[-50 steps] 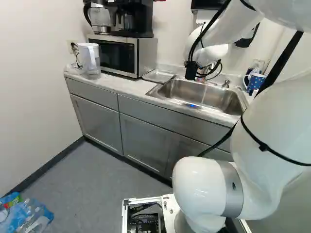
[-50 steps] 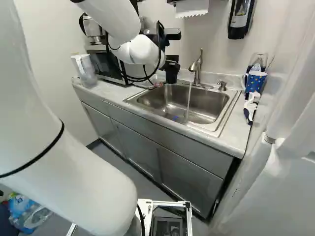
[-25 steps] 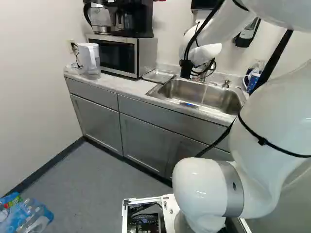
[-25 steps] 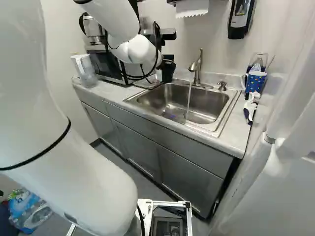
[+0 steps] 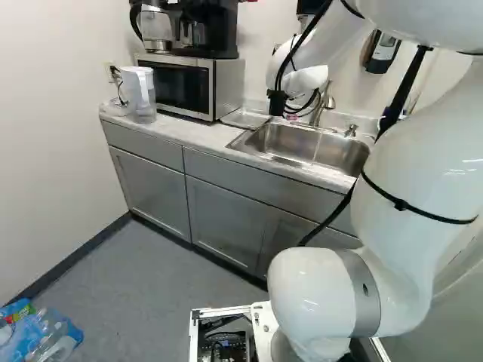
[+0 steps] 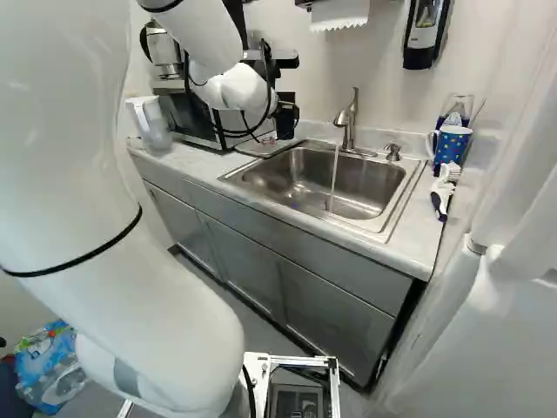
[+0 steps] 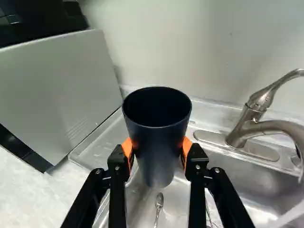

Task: Rinse the cup and place it in the tray

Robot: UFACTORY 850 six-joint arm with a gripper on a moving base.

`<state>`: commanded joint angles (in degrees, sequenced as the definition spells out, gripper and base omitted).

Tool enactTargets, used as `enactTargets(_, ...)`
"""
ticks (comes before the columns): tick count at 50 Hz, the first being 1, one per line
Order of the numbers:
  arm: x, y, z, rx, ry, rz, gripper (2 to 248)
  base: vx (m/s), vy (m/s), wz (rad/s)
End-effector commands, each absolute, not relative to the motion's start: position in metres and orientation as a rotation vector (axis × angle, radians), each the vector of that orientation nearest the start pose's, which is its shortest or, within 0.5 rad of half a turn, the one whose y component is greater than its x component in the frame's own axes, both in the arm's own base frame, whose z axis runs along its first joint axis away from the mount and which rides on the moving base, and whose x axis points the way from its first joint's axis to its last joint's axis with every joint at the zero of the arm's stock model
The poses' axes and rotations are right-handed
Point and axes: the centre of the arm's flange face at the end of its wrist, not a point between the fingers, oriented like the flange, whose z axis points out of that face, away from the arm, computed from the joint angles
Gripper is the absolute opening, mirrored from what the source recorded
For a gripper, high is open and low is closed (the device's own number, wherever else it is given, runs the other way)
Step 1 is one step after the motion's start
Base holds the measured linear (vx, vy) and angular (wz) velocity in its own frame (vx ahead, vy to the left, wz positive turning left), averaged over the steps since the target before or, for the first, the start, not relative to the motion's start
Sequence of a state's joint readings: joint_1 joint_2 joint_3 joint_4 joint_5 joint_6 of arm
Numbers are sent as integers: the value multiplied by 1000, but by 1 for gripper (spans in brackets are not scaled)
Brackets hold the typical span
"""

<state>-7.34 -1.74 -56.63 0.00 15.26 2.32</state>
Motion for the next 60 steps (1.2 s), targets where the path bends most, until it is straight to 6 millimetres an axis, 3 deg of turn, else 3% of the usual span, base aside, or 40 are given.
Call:
enactTargets(36, 591, -29, 600, -2556, 115, -1832, 120, 0, 0, 0)
enactTargets(60, 639, -18, 594, -2538, 87, -1838, 120, 0, 0, 0)
